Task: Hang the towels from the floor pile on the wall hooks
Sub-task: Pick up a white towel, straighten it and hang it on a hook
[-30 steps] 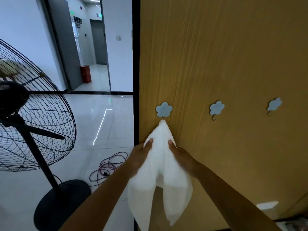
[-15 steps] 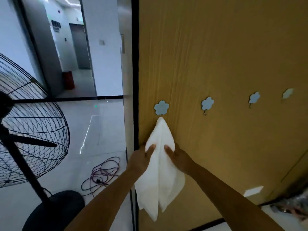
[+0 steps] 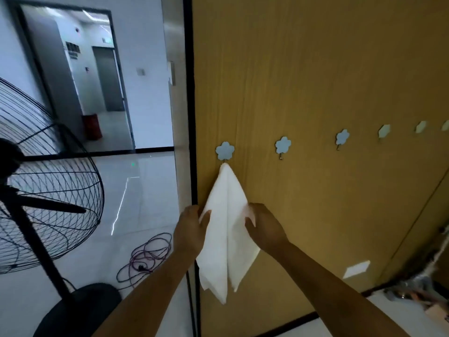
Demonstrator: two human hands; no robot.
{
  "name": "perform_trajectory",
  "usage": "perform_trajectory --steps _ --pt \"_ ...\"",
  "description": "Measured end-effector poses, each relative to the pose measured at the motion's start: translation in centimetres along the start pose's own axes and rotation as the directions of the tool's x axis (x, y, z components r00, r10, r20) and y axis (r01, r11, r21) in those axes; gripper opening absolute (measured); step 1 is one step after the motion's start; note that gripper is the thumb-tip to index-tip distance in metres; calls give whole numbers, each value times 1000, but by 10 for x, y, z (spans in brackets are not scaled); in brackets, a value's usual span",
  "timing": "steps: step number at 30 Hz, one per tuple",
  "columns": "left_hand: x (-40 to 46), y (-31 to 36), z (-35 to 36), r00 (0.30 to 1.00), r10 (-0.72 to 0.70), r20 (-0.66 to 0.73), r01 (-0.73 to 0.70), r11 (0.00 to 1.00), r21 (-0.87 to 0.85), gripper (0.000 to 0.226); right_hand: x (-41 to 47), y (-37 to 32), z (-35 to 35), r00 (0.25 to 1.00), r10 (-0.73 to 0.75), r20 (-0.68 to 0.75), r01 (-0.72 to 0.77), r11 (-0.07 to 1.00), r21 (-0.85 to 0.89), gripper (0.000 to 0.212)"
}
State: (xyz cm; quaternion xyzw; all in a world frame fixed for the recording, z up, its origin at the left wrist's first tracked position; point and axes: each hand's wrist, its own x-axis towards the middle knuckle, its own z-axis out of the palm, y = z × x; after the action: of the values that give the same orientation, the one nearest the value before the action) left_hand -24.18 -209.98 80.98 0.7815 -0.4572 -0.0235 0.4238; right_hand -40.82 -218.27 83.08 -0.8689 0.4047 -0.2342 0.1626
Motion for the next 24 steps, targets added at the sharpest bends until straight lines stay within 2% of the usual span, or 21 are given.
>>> perform_trajectory --steps 4,7,10,15,17,19,21,24 --pt "-32 10 -15 998 62 -13 -60 988 143 44 -25 -6 -6 993 -117 22 119 987 -108 47" --pt "-66 24 -24 999 46 15 -47 991 128 59 -53 -9 -10 978 -200 60 206 973 -105 46" --pt "-104 37 -30 999 14 35 -21 977 211 47 -82 -14 -14 956 -268 117 281 953 -111 46" --pt "-170 50 -58 997 -78 17 69 947 315 39 -125 -46 -13 907 -370 202 377 926 6 42" --pt "-196 49 -80 995 -99 -19 99 928 360 38 -144 -69 -9 887 -398 234 390 917 84 48" --pt "-217 43 -103 991 -117 -66 134 905 403 38 -161 -94 -6 849 -470 241 457 883 109 52" --pt "-241 39 -131 979 -157 -130 198 881 430 39 -179 -123 -7 785 -562 260 557 824 99 43" --pt "-279 30 -175 956 -203 -210 282 829 483 42 -206 -172 -3 722 -637 270 631 766 121 39"
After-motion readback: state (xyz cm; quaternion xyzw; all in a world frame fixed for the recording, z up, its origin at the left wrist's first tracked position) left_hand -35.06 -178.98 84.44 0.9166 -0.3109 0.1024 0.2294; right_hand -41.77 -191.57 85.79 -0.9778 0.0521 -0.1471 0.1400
